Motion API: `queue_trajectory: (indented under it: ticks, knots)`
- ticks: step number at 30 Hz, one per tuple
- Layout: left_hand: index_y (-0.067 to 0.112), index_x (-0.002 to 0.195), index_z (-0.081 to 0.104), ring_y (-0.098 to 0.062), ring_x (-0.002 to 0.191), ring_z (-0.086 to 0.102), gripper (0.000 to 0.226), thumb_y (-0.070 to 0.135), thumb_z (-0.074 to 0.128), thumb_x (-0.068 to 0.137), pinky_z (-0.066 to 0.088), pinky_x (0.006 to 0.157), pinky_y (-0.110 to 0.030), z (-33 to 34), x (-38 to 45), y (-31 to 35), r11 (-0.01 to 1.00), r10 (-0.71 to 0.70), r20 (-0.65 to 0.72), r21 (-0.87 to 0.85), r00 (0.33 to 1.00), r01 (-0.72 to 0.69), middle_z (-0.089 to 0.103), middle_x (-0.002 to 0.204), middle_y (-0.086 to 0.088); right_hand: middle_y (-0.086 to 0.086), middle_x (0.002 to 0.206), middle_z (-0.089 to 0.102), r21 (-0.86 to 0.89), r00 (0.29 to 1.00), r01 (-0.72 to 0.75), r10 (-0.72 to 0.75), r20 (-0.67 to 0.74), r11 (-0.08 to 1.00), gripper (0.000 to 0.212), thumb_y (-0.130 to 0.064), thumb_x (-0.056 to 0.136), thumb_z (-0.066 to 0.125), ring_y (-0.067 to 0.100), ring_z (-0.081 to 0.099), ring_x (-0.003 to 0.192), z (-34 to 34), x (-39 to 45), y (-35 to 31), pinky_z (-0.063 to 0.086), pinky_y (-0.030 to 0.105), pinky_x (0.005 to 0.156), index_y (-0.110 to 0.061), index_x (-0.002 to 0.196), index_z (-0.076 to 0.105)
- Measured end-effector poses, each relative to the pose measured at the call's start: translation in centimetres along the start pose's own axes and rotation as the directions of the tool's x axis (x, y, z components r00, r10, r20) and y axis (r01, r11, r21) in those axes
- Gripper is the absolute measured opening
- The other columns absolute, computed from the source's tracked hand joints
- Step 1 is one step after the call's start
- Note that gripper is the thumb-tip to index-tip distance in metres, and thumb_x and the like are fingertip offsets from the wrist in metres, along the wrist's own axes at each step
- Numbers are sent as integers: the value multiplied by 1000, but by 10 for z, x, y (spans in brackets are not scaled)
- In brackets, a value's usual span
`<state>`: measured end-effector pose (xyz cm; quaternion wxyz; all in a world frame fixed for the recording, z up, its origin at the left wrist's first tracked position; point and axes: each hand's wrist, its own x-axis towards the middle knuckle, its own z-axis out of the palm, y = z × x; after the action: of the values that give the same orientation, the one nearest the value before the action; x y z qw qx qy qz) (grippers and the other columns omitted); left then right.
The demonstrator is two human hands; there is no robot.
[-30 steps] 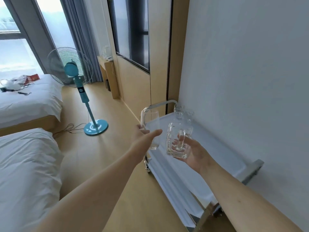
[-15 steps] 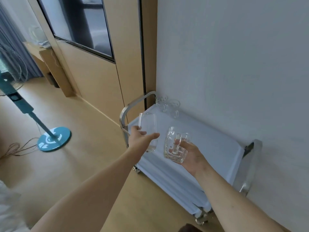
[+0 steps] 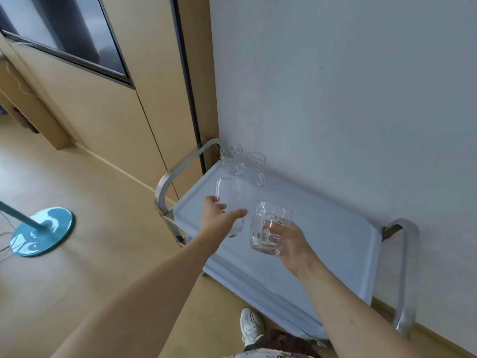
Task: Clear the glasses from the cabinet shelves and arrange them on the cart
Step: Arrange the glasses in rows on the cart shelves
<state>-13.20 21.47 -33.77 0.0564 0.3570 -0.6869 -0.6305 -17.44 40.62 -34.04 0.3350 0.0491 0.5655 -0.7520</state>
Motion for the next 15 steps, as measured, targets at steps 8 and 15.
queue_trajectory:
  ticks: [8, 15]
  knots:
    - [32, 125, 34, -7, 109, 54, 86, 38, 93, 62, 44, 69, -21, 35, 79, 6, 988, -23, 9, 150, 1000, 22, 54, 119, 10, 21, 108, 73, -123, 981, -29, 4, -196, 992, 73, -15, 49, 87, 37, 72, 93, -20, 102, -14, 57, 53, 79, -6, 118, 64]
    - [32, 118, 35, -9, 115, 52, 80, 35, 93, 62, 42, 73, -21, 49, 117, -6, 960, -11, -2, 281, 1000, 11, 54, 123, 14, 1, 117, 63, -232, 946, -2, -73, -317, 973, 100, -18, 36, 94, 14, 64, 103, -31, 144, -10, 54, 33, 82, -18, 126, 50]
